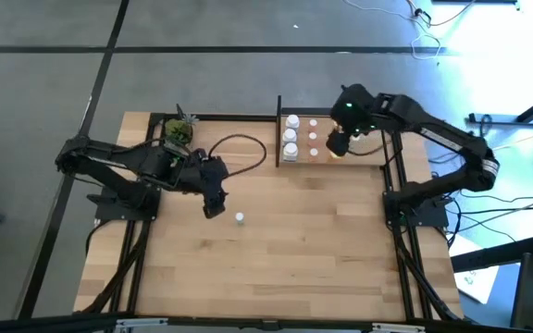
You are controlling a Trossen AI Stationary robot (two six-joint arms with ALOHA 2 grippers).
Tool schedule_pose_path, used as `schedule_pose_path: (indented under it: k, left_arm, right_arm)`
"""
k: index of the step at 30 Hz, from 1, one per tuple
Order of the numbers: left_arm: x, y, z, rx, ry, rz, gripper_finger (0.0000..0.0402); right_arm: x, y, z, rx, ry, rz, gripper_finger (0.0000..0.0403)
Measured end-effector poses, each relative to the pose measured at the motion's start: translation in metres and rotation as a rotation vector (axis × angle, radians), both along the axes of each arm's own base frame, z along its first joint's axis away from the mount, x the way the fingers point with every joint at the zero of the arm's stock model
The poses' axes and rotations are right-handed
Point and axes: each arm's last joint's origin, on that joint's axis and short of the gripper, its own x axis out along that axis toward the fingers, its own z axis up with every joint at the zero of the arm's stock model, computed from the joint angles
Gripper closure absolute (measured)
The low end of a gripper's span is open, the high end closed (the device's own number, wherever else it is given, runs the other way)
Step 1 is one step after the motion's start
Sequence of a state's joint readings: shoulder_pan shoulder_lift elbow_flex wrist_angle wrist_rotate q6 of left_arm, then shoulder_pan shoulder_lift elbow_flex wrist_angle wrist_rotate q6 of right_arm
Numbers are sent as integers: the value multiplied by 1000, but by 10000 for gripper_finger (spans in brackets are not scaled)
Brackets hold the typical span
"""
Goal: Pick and place medicine bottles onto shelf by color
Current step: Put the blue pill bottle on the shelf aligned with the other blue pill bottles
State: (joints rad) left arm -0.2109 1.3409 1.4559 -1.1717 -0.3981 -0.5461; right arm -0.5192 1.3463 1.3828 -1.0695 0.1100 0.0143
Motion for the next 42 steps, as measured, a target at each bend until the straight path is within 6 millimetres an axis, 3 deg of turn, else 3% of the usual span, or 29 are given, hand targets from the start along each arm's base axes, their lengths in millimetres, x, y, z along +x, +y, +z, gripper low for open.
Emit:
schedule_pose_path:
  k: [8, 13, 19, 28, 42]
  left_arm:
    - [4, -14, -42, -47, 94, -139, 122]
    - [13, -27, -66, -53, 25, -251, 122]
    - [14, -40, -96, -96, -31, -243, 122]
    - [-5, -72, -142, -125, -103, -203, 122]
    - [-33, -93, -177, -107, -168, -134, 122]
  right_arm:
    - [-19, 49, 42, -56, -209, 236, 147]
    - [-15, 76, 47, -62, -251, 367, 147]
    - [-3, 103, 44, -32, -255, 559, 147]
    - [0, 122, 43, -4, -258, 623, 147]
    - [25, 134, 25, 43, -193, 654, 147]
